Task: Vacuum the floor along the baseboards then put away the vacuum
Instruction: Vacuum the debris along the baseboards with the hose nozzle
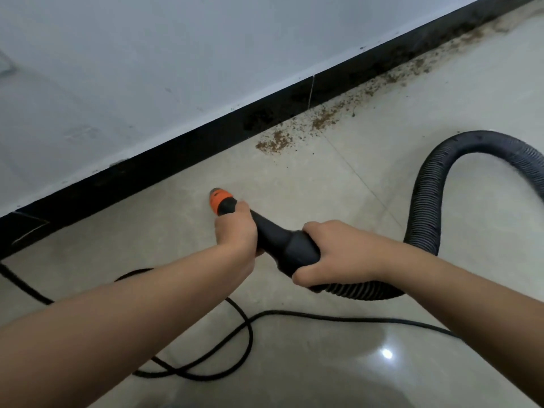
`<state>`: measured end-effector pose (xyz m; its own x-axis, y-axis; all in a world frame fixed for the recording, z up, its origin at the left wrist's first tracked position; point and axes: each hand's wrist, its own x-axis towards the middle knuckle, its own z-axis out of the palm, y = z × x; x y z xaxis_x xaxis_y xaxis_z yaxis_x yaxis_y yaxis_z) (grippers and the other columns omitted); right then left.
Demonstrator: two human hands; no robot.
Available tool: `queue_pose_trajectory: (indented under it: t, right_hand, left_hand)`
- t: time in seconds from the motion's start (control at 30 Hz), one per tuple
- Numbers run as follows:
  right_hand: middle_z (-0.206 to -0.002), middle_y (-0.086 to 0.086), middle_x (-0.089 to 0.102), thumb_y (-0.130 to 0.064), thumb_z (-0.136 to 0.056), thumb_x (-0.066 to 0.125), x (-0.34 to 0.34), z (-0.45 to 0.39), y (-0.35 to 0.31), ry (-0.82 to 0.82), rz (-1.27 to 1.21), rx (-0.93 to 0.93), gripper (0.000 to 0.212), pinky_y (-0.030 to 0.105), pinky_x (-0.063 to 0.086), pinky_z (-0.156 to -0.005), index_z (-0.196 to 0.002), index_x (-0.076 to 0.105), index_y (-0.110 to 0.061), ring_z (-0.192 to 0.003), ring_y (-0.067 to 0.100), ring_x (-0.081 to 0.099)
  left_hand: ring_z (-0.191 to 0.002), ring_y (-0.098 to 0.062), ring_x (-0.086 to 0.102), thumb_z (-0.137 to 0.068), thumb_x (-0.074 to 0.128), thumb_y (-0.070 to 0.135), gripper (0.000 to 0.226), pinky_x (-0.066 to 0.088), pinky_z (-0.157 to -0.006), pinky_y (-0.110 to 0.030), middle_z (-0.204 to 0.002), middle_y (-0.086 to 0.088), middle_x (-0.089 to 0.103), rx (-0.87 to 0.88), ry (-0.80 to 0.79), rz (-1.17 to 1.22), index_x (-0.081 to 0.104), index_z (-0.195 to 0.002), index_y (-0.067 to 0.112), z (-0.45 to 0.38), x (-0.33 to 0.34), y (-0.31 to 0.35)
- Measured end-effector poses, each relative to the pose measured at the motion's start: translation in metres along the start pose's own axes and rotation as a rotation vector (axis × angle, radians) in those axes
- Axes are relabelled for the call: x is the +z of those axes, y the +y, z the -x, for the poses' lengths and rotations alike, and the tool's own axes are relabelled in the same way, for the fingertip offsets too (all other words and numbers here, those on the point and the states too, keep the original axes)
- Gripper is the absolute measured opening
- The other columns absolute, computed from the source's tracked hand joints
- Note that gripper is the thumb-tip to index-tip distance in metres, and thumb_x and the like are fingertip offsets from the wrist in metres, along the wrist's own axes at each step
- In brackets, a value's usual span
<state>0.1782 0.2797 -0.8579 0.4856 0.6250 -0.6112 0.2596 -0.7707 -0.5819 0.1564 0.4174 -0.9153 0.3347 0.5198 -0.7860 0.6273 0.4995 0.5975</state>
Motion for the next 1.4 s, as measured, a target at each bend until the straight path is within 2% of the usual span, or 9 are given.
queue_pose_trajectory:
  t: [0.13,0.2,0.33,0.43,0.6,0.8,0.97,1.2,1.4]
  right_hand:
    - [-0.071,-0.008,0.060,-0.035,-0.074,0.068,-0.010,0.014,-0.003,-0.054,0.048,0.012,0.022,0.013,0.042,-0.045,-0.078,0.051,-0.021,-0.057,0.003,0.056]
    - [-0.074,-0.005,0.063,-0.035,-0.075,0.067,-0.015,0.022,0.000,-0.078,0.076,0.024,0.021,0.013,0.042,-0.047,-0.079,0.055,-0.018,-0.058,0.005,0.058]
    - [-0.082,0.000,0.068,-0.035,-0.073,0.067,-0.024,0.032,0.012,-0.135,0.125,0.086,0.028,0.025,0.053,-0.063,-0.089,0.056,-0.014,-0.072,0.013,0.067]
    - [-0.083,0.000,0.068,-0.034,-0.073,0.068,-0.024,0.030,0.022,-0.125,0.139,0.098,0.029,0.027,0.053,-0.063,-0.090,0.055,-0.014,-0.073,0.014,0.067]
    - [-0.076,-0.005,0.064,-0.034,-0.072,0.069,-0.012,0.001,0.025,-0.052,0.137,0.076,0.031,0.030,0.052,-0.065,-0.087,0.047,-0.018,-0.071,0.013,0.063]
    - [-0.079,-0.004,0.059,-0.037,-0.074,0.068,-0.021,0.012,0.020,-0.155,0.225,0.015,0.029,0.021,0.043,-0.051,-0.080,0.045,-0.019,-0.063,0.009,0.055]
    - [-0.075,-0.002,0.065,-0.034,-0.074,0.068,-0.035,0.000,0.026,-0.065,0.179,0.058,0.029,0.022,0.045,-0.052,-0.088,0.056,-0.012,-0.059,0.009,0.058]
    - [-0.078,-0.002,0.064,-0.041,-0.071,0.068,-0.051,0.022,0.034,-0.098,0.196,0.096,0.030,0.022,0.046,-0.055,-0.083,0.057,-0.016,-0.066,0.012,0.062]
    - [-0.074,-0.003,0.063,-0.037,-0.073,0.068,-0.053,0.024,0.049,-0.045,0.151,0.129,0.025,0.021,0.045,-0.055,-0.078,0.054,-0.018,-0.062,0.010,0.059]
  left_hand:
    - [-0.097,-0.029,0.052,-0.097,0.040,0.034,0.045,0.049,-0.085,-0.041,-0.105,-0.012,0.049,-0.013,-0.024,-0.004,0.036,-0.134,0.008,0.014,0.003,-0.003]
    - [-0.098,-0.029,0.053,-0.097,0.040,0.035,0.046,0.048,-0.092,-0.043,-0.105,-0.012,0.050,-0.031,-0.042,0.002,0.036,-0.134,0.008,0.019,0.010,-0.006]
    - [-0.104,-0.031,0.054,-0.098,0.037,0.035,0.048,0.049,-0.090,-0.043,-0.118,-0.014,0.053,-0.046,-0.072,-0.013,0.032,-0.138,0.008,0.029,0.029,-0.018]
    - [-0.105,-0.032,0.054,-0.098,0.036,0.035,0.050,0.047,-0.095,-0.046,-0.125,-0.015,0.052,-0.017,-0.072,-0.035,0.030,-0.139,0.008,0.028,0.038,-0.020]
    - [-0.116,-0.035,0.050,-0.099,0.033,0.035,0.049,0.042,-0.100,-0.047,-0.131,-0.017,0.048,0.114,0.066,-0.130,0.028,-0.139,0.007,0.008,0.037,-0.009]
    - [-0.118,-0.038,0.049,-0.099,0.032,0.036,0.051,0.042,-0.099,-0.050,-0.132,-0.019,0.047,0.028,0.073,-0.113,0.026,-0.140,0.006,0.007,0.031,-0.022]
    - [-0.120,-0.037,0.046,-0.099,0.033,0.036,0.049,0.043,-0.099,-0.050,-0.135,-0.017,0.044,0.040,0.013,-0.108,0.025,-0.140,0.011,0.000,0.059,0.002]
    - [-0.120,-0.035,0.046,-0.098,0.037,0.036,0.052,0.045,-0.076,-0.043,-0.135,-0.014,0.043,-0.046,-0.090,-0.018,0.024,-0.143,0.014,0.011,0.075,-0.002]
    - [-0.117,-0.035,0.048,-0.099,0.034,0.035,0.048,0.046,-0.078,-0.043,-0.133,-0.015,0.045,-0.005,-0.099,-0.099,0.026,-0.140,0.012,0.020,0.095,0.002]
